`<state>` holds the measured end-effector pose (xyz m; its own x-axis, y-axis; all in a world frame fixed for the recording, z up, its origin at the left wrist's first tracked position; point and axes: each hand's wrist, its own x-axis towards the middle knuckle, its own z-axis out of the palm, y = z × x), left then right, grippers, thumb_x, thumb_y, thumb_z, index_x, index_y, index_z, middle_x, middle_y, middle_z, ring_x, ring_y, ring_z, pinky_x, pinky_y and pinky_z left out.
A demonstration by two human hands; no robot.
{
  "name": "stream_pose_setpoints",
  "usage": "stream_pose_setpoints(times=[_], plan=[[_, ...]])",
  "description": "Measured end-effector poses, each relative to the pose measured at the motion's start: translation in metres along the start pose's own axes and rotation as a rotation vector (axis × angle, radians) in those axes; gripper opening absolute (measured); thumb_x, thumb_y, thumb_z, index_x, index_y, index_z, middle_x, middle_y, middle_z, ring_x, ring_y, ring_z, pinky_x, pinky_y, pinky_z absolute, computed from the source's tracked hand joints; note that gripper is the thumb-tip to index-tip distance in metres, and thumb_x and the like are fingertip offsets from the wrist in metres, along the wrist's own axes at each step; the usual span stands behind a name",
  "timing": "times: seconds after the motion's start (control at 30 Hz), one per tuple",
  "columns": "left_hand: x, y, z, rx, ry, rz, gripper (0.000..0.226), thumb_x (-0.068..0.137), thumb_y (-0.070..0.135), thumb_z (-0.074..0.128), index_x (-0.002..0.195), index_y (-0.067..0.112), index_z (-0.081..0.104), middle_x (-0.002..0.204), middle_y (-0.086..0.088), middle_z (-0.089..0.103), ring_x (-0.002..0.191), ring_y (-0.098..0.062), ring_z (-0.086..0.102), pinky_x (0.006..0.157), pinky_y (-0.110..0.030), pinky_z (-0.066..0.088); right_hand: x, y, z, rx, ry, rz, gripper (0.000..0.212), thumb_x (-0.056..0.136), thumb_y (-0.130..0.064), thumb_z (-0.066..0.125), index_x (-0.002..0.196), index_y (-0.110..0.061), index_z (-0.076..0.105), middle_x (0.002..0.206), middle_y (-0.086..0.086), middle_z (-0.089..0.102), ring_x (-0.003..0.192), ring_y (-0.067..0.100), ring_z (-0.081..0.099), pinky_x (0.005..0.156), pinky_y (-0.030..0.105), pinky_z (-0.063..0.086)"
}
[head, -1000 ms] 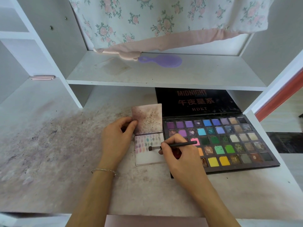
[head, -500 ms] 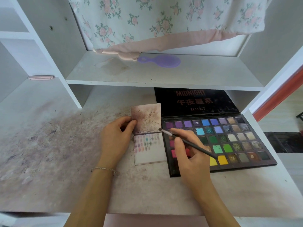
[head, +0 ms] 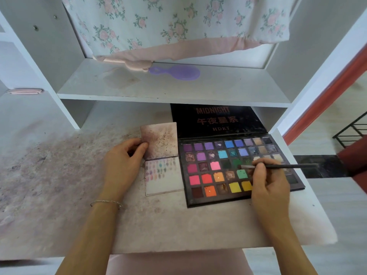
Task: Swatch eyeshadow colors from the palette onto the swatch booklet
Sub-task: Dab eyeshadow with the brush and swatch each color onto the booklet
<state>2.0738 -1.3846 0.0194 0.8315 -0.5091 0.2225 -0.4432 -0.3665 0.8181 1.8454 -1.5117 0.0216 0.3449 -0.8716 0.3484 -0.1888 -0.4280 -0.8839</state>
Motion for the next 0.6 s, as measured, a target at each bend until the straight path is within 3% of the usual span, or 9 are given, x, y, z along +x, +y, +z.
stream_pose_setpoints(times=[0.1,0.27,0.37,0.6], plan=[[-0.001,0.0,-0.001,0.024,-0.012,0.019,0.017,0.088,0.018,0.057,0.099,0.014,0.069,0.087,0.005,0.066,0.079,-0.01,0.059,0.069,-0.015,0.04,0.008,0.005,-0.012,-0.042,0.083,0.033,0.031,0.095,-0.007,0.041,0.081,-0.034,0.049,0.075,-0.014,0.057,0.073,-0.014,0.057,0.05,0.002,0.042],[-0.001,0.0,-0.001,0.024,-0.023,0.013,0.02,0.088,0.017,0.057,0.104,0.012,0.068,0.091,0.003,0.066,0.083,-0.013,0.059,0.074,-0.021,0.041,0.011,0.011,-0.02,-0.081,0.168,0.105,0.029,0.094,-0.01,0.04,0.073,-0.029,0.045,0.068,-0.01,0.053,0.066,-0.015,0.055,0.047,0.001,0.038],[-0.001,-0.001,-0.001,0.032,-0.031,0.015,0.02,0.088,0.018,0.056,0.104,0.012,0.068,0.092,0.003,0.066,0.084,-0.014,0.059,0.077,-0.024,0.041,0.011,0.013,-0.02,-0.091,0.134,0.097,0.03,0.093,-0.01,0.041,0.07,-0.029,0.046,0.063,-0.01,0.054,0.061,-0.004,0.057,0.046,0.003,0.04],[-0.001,-0.002,-0.001,0.019,-0.027,0.011,0.02,0.088,0.016,0.057,0.103,0.01,0.068,0.092,0.0,0.066,0.085,-0.016,0.06,0.078,-0.027,0.043,0.012,0.019,-0.018,-0.173,-0.001,0.083,0.026,0.092,-0.014,0.043,0.069,-0.025,0.046,0.063,0.001,0.055,0.063,-0.004,0.055,0.049,0.007,0.043]])
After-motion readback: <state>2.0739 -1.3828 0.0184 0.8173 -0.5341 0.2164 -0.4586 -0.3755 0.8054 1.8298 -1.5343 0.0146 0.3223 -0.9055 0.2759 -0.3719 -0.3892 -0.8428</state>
